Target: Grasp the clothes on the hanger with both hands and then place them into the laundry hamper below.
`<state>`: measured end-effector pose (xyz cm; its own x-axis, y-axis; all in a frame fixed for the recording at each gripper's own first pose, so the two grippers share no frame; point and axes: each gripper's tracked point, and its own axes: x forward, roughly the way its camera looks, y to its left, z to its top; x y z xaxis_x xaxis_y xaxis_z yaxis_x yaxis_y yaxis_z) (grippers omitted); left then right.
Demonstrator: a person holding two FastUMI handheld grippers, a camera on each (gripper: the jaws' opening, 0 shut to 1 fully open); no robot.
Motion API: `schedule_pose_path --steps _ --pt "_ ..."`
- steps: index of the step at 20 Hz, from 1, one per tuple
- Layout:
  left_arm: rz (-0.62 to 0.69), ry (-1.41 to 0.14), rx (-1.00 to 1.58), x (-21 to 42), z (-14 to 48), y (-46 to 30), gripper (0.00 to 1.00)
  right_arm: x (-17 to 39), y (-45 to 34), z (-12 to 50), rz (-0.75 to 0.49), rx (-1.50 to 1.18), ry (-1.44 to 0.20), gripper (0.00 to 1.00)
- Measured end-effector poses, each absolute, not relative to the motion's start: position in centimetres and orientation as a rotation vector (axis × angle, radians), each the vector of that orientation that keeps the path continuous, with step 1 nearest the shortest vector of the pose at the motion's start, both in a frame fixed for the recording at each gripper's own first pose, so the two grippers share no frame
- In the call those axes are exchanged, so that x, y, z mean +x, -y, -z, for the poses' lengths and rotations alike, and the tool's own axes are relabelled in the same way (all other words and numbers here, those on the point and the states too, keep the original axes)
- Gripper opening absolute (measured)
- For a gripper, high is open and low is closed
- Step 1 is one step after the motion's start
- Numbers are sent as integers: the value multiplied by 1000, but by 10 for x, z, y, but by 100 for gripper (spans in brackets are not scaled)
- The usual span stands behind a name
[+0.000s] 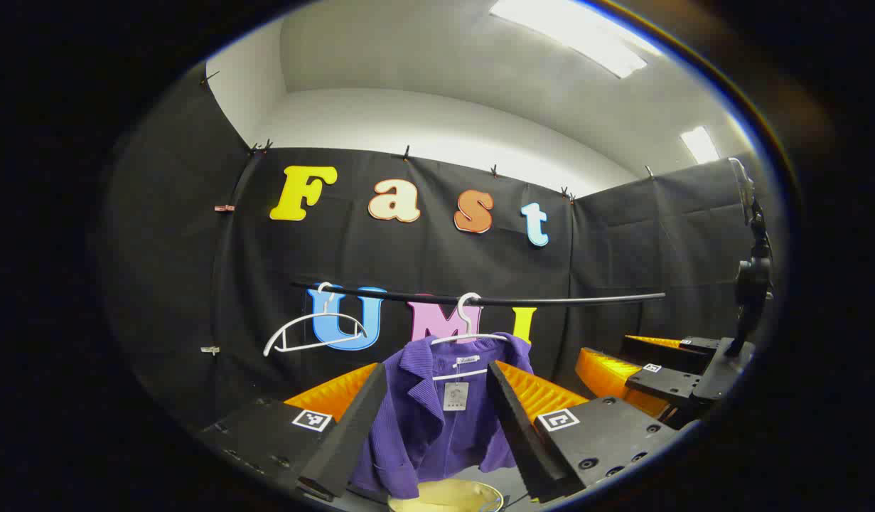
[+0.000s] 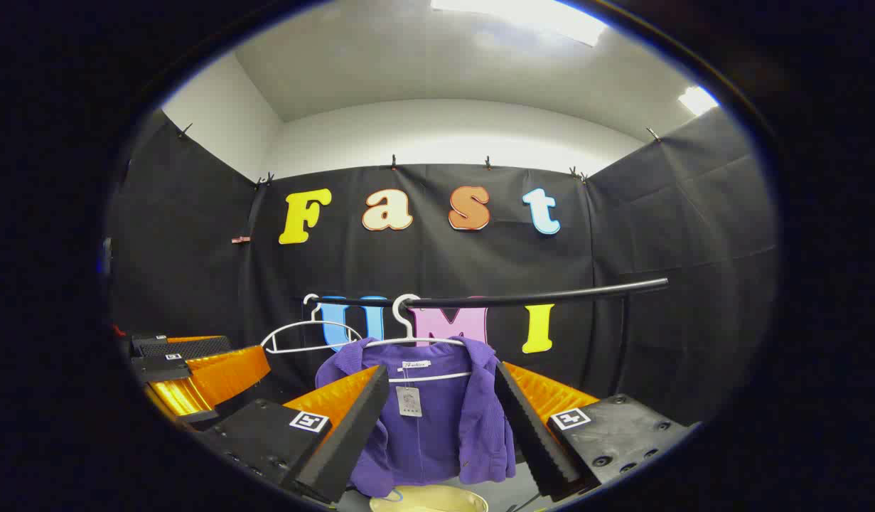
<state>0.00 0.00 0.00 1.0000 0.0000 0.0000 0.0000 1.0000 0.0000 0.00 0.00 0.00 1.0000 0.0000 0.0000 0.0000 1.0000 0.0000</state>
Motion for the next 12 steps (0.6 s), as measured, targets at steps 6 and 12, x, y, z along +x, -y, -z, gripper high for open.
schedule_pose_path --steps 6,12 --pt "-12 -12 -3 -1 4 9 87 -2 7 6 -17 2 -29 97" --pt "-40 -10 -12 1 6 10 90 0 12 7 -29 -5 -28 97"
